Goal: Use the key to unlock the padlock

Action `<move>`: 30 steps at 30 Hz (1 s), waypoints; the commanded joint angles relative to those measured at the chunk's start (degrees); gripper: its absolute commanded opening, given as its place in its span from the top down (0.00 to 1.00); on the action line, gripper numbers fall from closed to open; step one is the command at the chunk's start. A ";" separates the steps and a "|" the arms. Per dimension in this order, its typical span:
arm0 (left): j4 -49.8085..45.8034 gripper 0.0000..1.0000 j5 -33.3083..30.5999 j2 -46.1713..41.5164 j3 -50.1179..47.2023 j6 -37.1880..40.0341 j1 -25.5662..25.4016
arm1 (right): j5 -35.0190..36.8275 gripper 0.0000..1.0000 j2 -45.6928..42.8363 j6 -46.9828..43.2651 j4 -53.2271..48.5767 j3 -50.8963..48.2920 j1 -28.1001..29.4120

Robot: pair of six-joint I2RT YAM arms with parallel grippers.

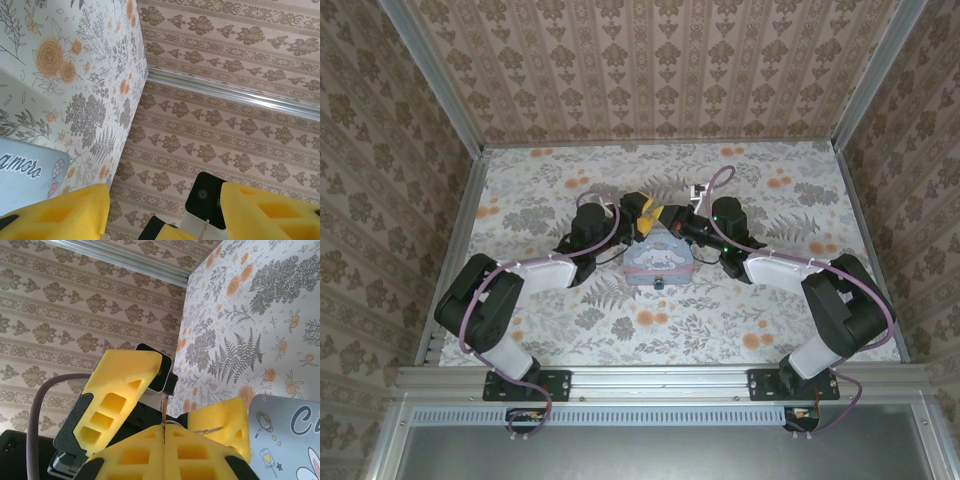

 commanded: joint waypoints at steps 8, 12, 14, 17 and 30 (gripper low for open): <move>3.35 0.46 -0.89 0.39 -0.82 -0.96 0.54 | 1.08 1.00 0.29 0.47 2.85 -1.22 -0.74; 3.44 0.49 -1.06 0.51 -1.02 -0.94 0.54 | 1.06 1.00 0.43 0.68 3.14 -1.25 -0.83; 3.56 0.53 -1.16 0.50 -1.24 -0.97 0.54 | 1.09 1.00 0.46 0.65 3.14 -1.28 -0.83; 3.70 0.55 -1.32 0.51 -1.43 -1.11 0.54 | 1.24 1.00 0.33 0.66 3.23 -1.41 -0.92; 3.97 0.72 -1.51 0.46 -1.59 -0.92 0.63 | 1.24 1.00 0.51 0.78 3.58 -1.56 -1.01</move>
